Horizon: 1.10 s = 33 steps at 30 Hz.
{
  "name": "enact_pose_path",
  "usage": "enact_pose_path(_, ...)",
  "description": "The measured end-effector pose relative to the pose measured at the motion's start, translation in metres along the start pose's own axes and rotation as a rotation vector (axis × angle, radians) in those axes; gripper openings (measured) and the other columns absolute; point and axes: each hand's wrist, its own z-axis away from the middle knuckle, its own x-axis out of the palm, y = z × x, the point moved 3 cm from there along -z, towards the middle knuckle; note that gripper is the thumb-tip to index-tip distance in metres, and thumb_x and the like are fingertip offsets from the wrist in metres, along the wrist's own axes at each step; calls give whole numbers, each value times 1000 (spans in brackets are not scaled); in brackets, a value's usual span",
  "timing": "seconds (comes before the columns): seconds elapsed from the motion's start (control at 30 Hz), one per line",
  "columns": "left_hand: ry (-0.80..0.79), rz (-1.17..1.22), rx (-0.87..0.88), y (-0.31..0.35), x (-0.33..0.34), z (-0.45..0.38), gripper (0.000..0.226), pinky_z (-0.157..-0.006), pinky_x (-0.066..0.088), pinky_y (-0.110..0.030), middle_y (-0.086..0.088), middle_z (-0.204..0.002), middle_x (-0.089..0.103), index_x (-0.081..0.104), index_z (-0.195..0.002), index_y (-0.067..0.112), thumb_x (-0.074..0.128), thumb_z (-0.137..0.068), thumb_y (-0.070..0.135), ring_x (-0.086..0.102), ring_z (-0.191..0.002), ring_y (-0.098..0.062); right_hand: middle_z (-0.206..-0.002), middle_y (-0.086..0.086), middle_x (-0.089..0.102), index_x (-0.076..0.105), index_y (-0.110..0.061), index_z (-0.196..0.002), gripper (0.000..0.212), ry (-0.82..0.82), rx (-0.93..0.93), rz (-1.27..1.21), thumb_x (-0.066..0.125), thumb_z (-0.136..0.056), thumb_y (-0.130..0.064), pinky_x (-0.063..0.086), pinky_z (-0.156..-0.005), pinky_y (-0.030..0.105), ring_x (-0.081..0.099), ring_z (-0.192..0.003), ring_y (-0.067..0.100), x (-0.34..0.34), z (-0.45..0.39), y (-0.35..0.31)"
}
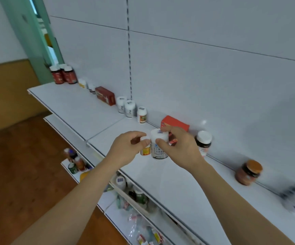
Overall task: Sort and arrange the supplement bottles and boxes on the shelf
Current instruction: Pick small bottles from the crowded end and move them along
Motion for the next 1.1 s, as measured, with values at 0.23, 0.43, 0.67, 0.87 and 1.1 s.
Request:
enact_pose_path(0.23, 60, 30, -25, -43, -78, -46, 27, -84, 56, -35, 4, -102, 71, 70, -112, 26, 72, -86, 35, 67, -87, -12, -112, -11, 65, 65, -29, -114, 35, -60, -55, 12, 73, -81, -33, 54, -74, 25, 62, -87, 0, 78, -69, -32)
enact_pose_path(0.43, -6, 21, 23, -85, -149, -94, 23, -88, 56, -39, 10, -101, 70, 70, -108, 33, 72, -86, 37, 66, -92, -9, -110, -9, 66, 65, -26, -117, 36, 11, 27, 71, 72, -82, -33, 55, -76, 26, 63, -87, 2, 144, -114, -60)
enact_pose_path(0.67, -133, -46, 76, -122, -219, -140, 27, -86, 53, -26, 14, -104, 68, 68, -114, 29, 71, -88, 34, 63, -96, -3, -111, -8, 63, 65, -26, -119, 34, 103, 112, 189, 70, -86, -29, 54, -82, 27, 62, -96, 13, 212, -148, -71)
enact_pose_path(0.87, -203, -94, 121, -142, -237, -184, 29, -76, 41, -8, 14, -107, 67, 67, -116, 28, 70, -89, 35, 62, -96, 0, -117, -7, 64, 62, -28, -124, 36, 138, 211, 271, 68, -89, -33, 54, -84, 32, 62, -96, 13, 244, -181, -58)
enact_pose_path(1.1, -292, -163, 160, -153, -237, -242, 27, -81, 46, -14, 15, -107, 67, 66, -115, 27, 70, -89, 32, 61, -96, 1, -116, 1, 66, 63, -20, -122, 33, 189, 229, 354, 68, -90, -25, 53, -79, 35, 64, -95, 23, 270, -221, -39)
